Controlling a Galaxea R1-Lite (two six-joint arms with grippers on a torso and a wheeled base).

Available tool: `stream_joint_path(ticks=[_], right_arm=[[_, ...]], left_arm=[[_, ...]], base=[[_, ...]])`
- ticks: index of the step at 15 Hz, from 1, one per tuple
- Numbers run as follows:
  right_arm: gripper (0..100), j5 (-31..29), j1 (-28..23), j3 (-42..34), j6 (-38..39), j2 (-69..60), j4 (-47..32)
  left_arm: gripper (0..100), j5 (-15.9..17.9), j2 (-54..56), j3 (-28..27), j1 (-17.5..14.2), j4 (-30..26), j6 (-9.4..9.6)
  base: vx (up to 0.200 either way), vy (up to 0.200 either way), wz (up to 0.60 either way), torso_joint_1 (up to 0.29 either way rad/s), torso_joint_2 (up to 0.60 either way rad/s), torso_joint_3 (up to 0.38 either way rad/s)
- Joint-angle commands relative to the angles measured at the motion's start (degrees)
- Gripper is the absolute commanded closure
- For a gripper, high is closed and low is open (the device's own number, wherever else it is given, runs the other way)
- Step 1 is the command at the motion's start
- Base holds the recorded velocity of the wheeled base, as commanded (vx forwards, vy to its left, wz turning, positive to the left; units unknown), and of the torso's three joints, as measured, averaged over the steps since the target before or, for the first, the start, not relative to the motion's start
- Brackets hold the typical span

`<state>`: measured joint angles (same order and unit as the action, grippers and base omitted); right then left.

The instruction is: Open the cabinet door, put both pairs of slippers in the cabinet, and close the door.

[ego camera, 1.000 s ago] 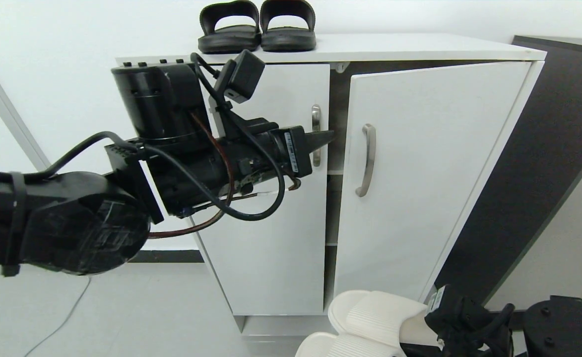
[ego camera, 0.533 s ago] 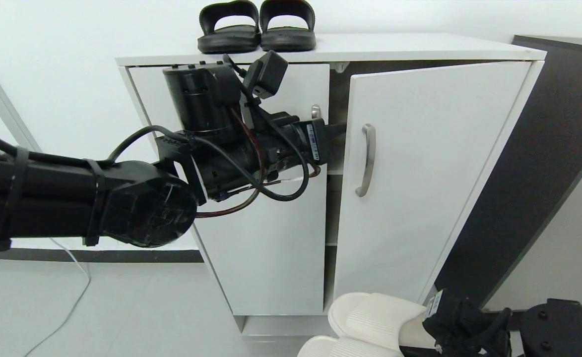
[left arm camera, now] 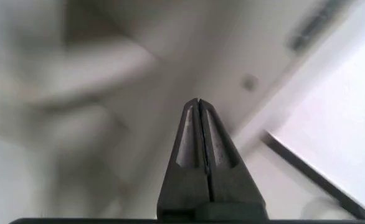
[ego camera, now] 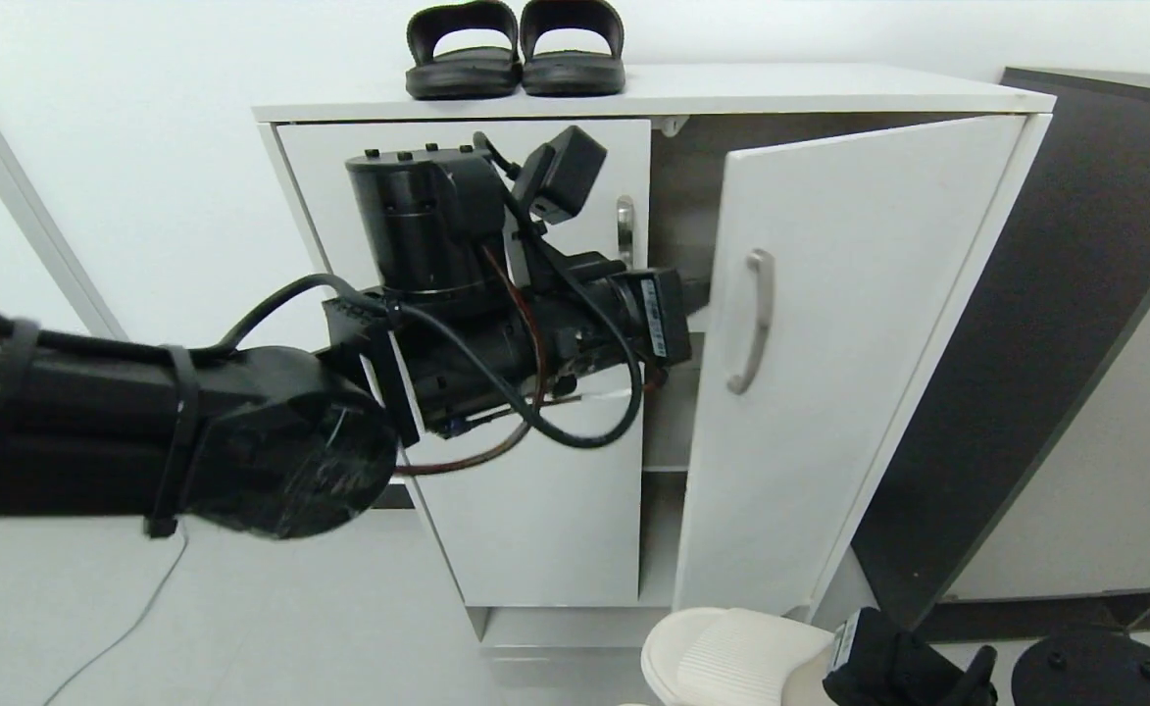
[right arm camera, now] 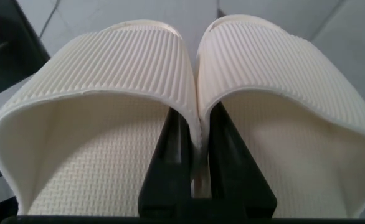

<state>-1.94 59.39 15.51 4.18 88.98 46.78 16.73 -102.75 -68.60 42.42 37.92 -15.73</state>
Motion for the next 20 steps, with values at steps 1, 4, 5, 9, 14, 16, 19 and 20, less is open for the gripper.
stream_joint_path(ticks=[1, 4, 5, 9, 14, 16, 19, 20], right_arm=[[100, 0.1, 0.8, -0.6, 0.0, 0.2, 0.1], [100, -0.2, 2.9, -1.3, 0.1, 0.0, 0.2], [100, -0.5, 2.0, 0.0, 0.7, 0.2, 0.2], [100, -7.4, -12.1, 8.0, 2.5, 3.9, 0.0], [100, -11.1, -14.7, 12.3, 7.2, 8.3, -0.2], [100, -12.2, -14.6, 12.2, 7.2, 9.9, 0.0], [100, -13.5, -12.8, 12.0, 7.2, 11.3, 0.1], [100, -13.6, -12.1, 12.1, 7.2, 11.9, 0.2]], left_arm=[[100, -0.2, 3.7, 3.4, 4.9, 0.0, 0.35], [100, -3.2, 4.0, 3.8, 7.2, 0.0, 1.31], [100, -3.6, 4.1, 3.9, 6.5, 0.2, 2.28], [100, -22.0, 13.2, 10.7, -1.6, 2.3, 4.3], [100, -39.7, 53.3, 38.2, -21.0, -13.5, 17.75], [100, -41.8, 73.1, 44.3, -32.1, -27.1, 15.81], [100, -37.2, 92.4, 55.7, -44.3, -37.6, 16.25], [100, -35.2, 96.6, 59.5, -44.5, -38.1, 16.96]], base=[[-0.2, 0.0, 0.0, 0.002, 0.0, 0.007], [-0.2, 0.0, 0.0, -0.004, 0.0, 0.004], [0.0, 0.0, 0.0, 0.0, 0.0, 0.0], [0.0, 0.0, 0.0, 0.0, 0.0, 0.0], [0.0, 0.0, 0.0, 0.0, 0.0, 0.0], [0.0, 0.0, 0.0, 0.0, 0.0, 0.0], [0.0, 0.0, 0.0, 0.0, 0.0, 0.0], [0.0, 0.0, 0.0, 0.0, 0.0, 0.0]])
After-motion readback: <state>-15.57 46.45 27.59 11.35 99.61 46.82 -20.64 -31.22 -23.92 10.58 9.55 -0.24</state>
